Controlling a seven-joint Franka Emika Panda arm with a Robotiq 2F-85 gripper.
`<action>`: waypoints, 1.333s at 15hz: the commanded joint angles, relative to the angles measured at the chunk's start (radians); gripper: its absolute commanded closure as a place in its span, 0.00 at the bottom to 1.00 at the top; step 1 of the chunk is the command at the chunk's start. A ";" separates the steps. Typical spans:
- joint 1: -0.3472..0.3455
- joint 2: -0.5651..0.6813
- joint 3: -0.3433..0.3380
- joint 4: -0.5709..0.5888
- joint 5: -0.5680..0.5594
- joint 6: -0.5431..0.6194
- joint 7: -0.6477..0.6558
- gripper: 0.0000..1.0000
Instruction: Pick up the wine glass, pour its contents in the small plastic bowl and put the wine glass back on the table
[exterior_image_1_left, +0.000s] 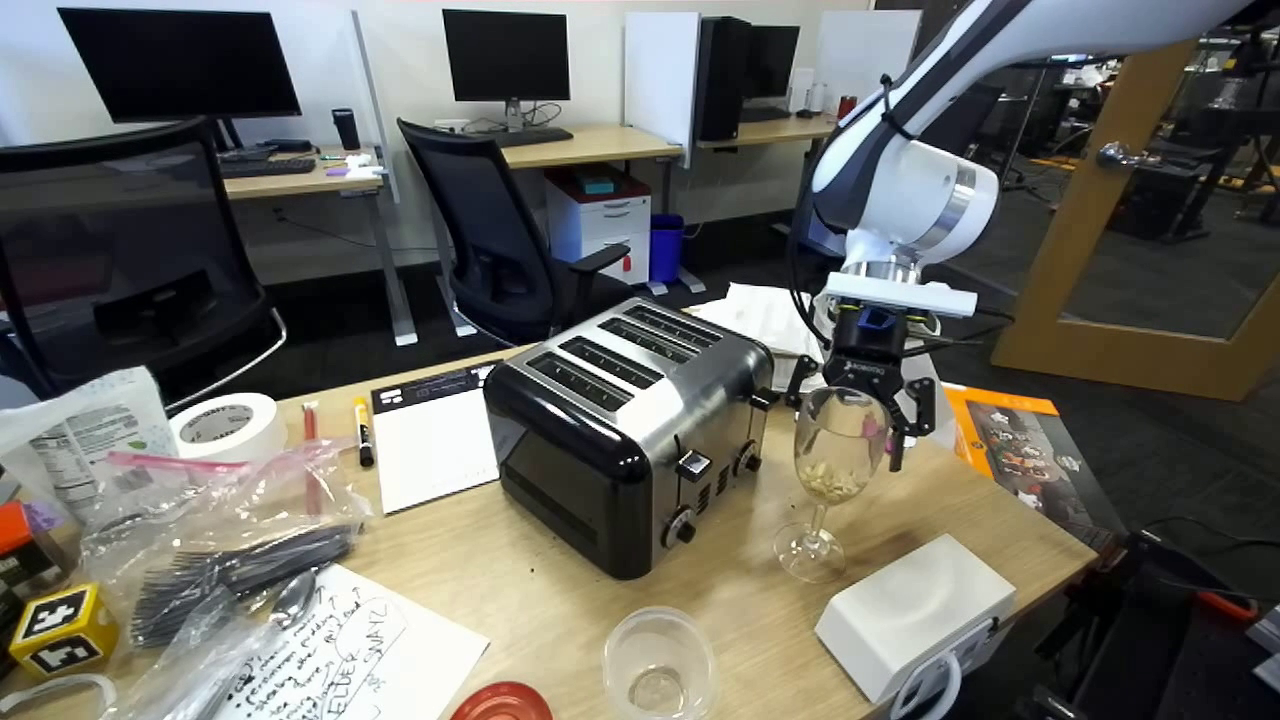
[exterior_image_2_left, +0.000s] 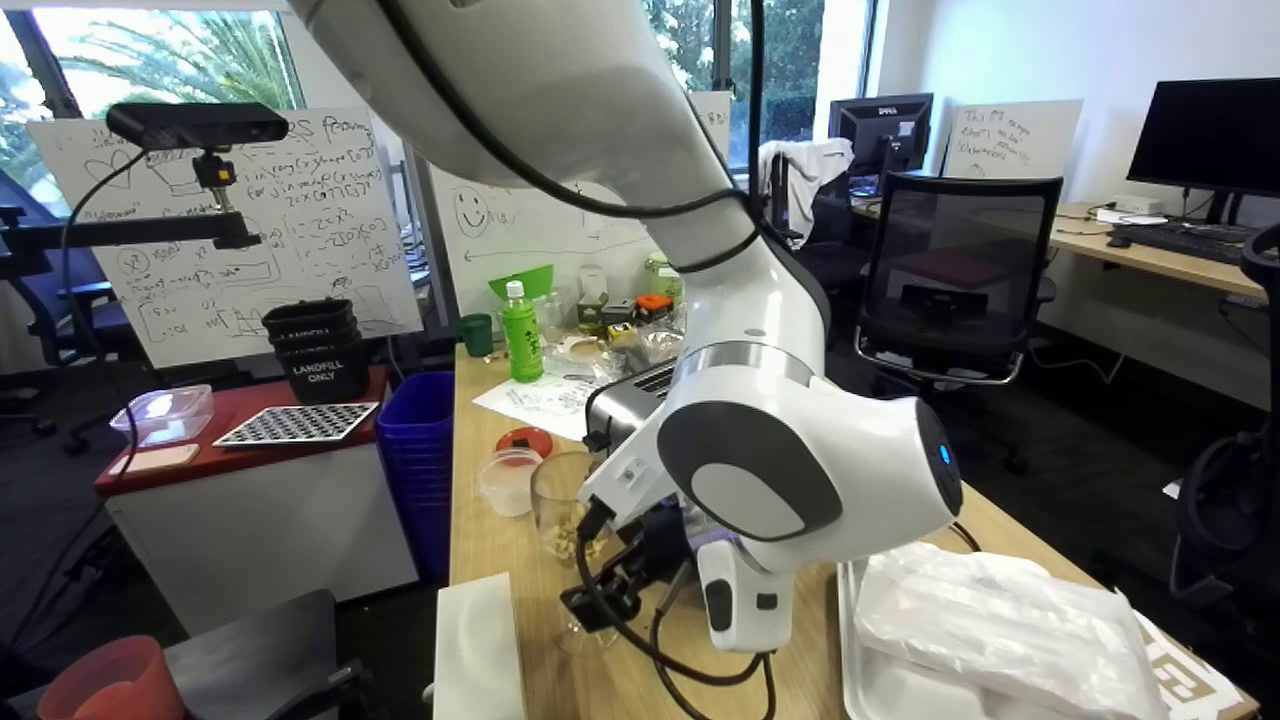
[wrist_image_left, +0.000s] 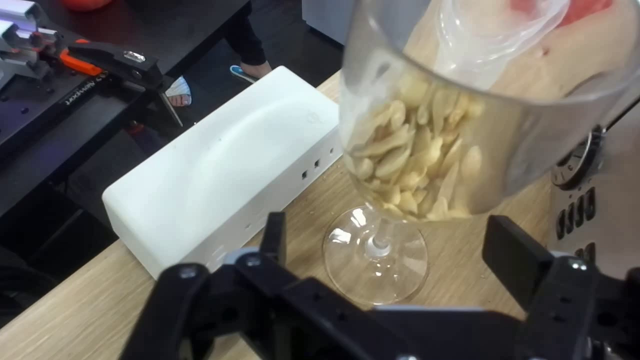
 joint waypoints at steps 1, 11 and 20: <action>-0.018 0.062 0.019 0.075 0.022 -0.065 0.017 0.00; -0.024 0.156 0.026 0.134 0.054 -0.164 0.032 0.00; -0.030 0.236 0.024 0.124 0.244 -0.189 0.026 0.00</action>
